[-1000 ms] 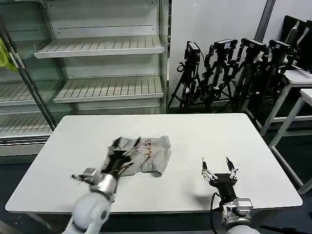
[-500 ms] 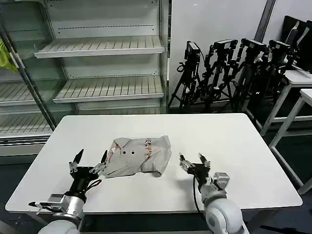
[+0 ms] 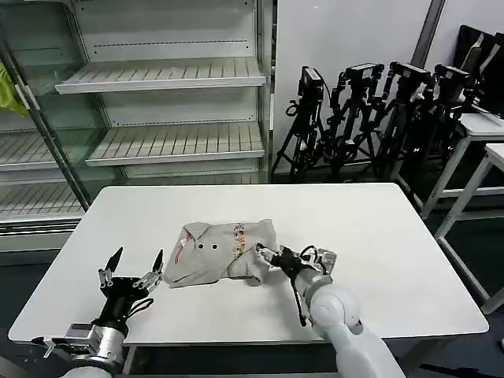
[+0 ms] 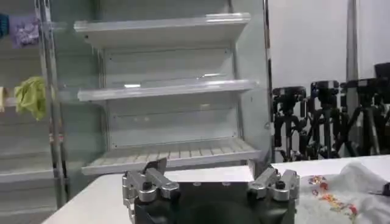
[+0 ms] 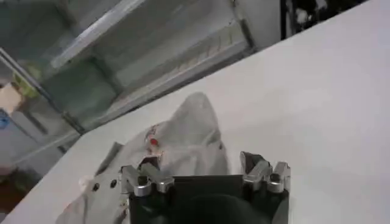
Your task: Fold and organize the clothes.
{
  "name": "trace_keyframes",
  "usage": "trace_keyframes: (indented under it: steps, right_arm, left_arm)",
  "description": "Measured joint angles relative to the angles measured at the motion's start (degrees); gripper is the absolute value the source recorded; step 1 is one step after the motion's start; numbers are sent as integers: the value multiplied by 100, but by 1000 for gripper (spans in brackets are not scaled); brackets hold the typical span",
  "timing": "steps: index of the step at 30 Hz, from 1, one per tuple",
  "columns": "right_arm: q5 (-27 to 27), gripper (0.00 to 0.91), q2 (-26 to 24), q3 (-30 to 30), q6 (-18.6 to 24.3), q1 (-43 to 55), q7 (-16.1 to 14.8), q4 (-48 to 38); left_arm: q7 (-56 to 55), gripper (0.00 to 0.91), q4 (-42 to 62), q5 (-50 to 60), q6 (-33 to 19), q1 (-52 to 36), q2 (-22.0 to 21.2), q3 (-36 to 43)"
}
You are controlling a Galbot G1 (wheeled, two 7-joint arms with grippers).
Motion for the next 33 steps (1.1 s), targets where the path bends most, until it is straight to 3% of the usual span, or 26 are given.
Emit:
trace_keyframes:
  steps: [2, 3, 4, 18, 33]
  right_arm:
    - [193, 373, -45, -114, -28, 74, 38, -49]
    - [277, 50, -66, -162, -39, 101, 55, -69]
    - [365, 0, -90, -211, -49, 128, 72, -86]
    - [1089, 0, -418, -375, -119, 240, 193, -92]
    - [1346, 0, -873, -279, -153, 384, -170, -254]
  left_arm:
    - [2, 907, -21, -1, 23, 14, 10, -27]
    - [1, 907, -28, -2, 28, 19, 13, -38]
    - [3, 907, -32, -2, 31, 25, 15, -47]
    - [11, 907, -32, 15, 88, 10, 0, -32]
    - [17, 907, 17, 8, 101, 12, 4, -23]
